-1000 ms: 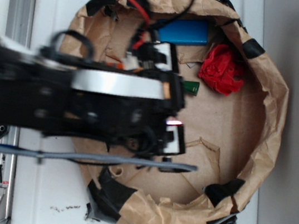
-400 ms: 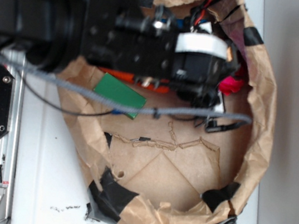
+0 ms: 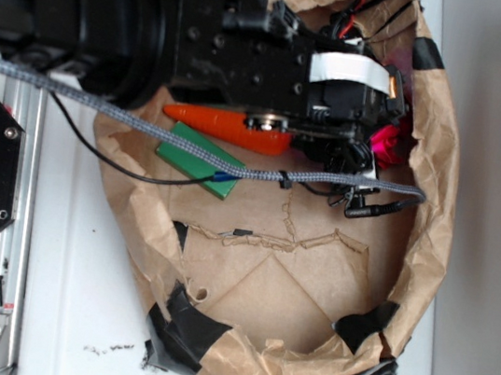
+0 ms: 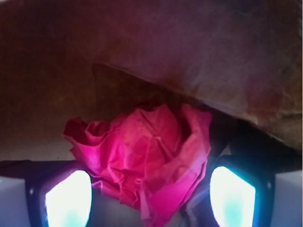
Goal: Grab the red paper.
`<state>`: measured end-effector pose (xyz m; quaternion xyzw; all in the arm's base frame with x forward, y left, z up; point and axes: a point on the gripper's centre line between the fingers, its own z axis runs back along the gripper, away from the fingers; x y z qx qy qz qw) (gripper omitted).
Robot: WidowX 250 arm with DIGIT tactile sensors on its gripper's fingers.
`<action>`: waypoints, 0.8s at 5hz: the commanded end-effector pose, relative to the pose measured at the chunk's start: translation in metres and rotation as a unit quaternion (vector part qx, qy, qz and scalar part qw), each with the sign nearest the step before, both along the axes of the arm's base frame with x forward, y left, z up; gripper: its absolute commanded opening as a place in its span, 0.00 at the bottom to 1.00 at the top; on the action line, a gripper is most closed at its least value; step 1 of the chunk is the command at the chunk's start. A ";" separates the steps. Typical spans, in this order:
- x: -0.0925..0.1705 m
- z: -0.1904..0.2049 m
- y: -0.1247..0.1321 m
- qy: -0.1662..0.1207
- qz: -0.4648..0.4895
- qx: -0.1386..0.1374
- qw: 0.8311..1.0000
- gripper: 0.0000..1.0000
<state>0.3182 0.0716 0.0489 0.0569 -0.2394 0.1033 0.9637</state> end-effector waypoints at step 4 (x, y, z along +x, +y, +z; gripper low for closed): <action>0.030 0.002 0.001 -0.023 -0.017 0.031 0.999 0.00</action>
